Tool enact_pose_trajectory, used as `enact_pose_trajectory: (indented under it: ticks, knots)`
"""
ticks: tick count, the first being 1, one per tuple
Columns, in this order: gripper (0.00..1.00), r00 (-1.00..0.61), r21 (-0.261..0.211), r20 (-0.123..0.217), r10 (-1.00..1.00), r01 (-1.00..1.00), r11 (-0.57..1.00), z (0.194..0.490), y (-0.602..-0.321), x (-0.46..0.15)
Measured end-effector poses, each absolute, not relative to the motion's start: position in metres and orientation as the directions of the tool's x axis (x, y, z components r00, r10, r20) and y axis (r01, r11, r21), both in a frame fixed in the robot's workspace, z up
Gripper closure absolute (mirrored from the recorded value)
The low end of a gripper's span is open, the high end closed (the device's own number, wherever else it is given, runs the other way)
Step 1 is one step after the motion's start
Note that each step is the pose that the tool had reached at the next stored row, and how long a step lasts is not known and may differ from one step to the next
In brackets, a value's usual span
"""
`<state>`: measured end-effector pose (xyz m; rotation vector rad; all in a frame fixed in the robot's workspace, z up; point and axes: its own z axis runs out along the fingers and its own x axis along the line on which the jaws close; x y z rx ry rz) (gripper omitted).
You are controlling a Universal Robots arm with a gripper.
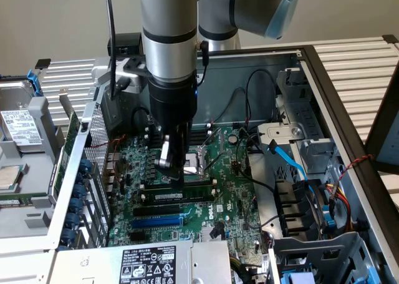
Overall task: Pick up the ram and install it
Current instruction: 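Press down the ram until it locks into place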
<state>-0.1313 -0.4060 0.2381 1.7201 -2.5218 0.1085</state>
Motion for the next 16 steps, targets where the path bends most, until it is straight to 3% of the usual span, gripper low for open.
enact_pose_trajectory:
  ticks: [6,16]
  knots:
    - [0.9,-0.568,-0.018,0.128,-0.813,-0.821,0.57,0.2381,-0.406,-0.1304]
    - [0.9,-0.612,-0.039,0.155,-0.776,-0.788,0.614,0.2439,-0.4059,-0.13]
